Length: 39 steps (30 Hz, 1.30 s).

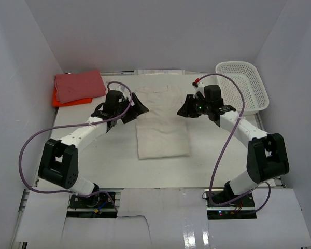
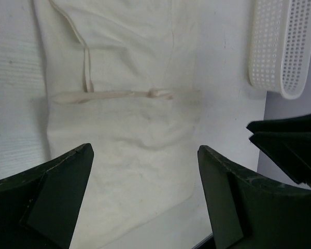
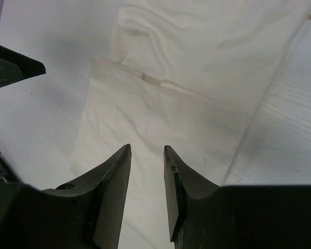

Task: Fold and stack the t-shirts
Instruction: Fold the folded rectangular tshirt in 1/3 of the way

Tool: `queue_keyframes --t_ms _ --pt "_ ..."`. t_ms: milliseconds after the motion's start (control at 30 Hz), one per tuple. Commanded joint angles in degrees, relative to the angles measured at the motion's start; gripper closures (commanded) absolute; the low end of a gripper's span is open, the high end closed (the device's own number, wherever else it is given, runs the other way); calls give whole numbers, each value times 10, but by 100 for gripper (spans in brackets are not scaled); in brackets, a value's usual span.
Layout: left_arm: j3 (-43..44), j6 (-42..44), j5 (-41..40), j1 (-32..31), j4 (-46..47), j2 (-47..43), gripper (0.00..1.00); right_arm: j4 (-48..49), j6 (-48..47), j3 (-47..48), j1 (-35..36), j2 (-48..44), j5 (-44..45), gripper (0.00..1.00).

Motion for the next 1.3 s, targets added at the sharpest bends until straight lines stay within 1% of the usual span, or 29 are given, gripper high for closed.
queue_keyframes --t_ms 0,100,200,233,267,300,333,367,467,567,833,1067,1267 --pt "-93 -11 93 -10 61 -35 8 45 21 -34 0 50 -140 62" --pt "-137 -7 100 -20 80 -40 9 38 20 -57 1 67 -162 62" --pt "-184 8 102 -21 73 -68 7 -10 -2 -92 1 47 -142 59" --pt "-205 10 104 -21 62 -95 5 -29 -7 -106 1 22 -135 59" --pt "-215 11 106 -22 56 -109 5 -34 -8 -120 1 22 -137 58" --pt "-225 12 107 -22 49 -125 2 -38 -8 -135 1 -8 -136 56" --pt "-235 10 108 -23 31 -143 2 -39 -4 -169 1 -25 -134 51" --pt "-251 7 106 -23 22 -161 2 -39 0 -185 1 -60 -133 49" --pt "-276 -4 84 -25 -20 -251 2 -36 20 -240 5 -116 -135 45" --pt "-312 -21 78 -28 -23 -284 2 -30 43 -280 19 -143 -130 43" --pt "-364 -68 89 -31 4 -234 2 -20 89 -325 28 -145 -73 42" --pt "-371 -107 79 -31 -1 -209 2 -9 109 -328 28 -129 -45 41" --pt "-401 -151 70 -34 41 -205 2 19 116 -330 28 -107 -13 41"
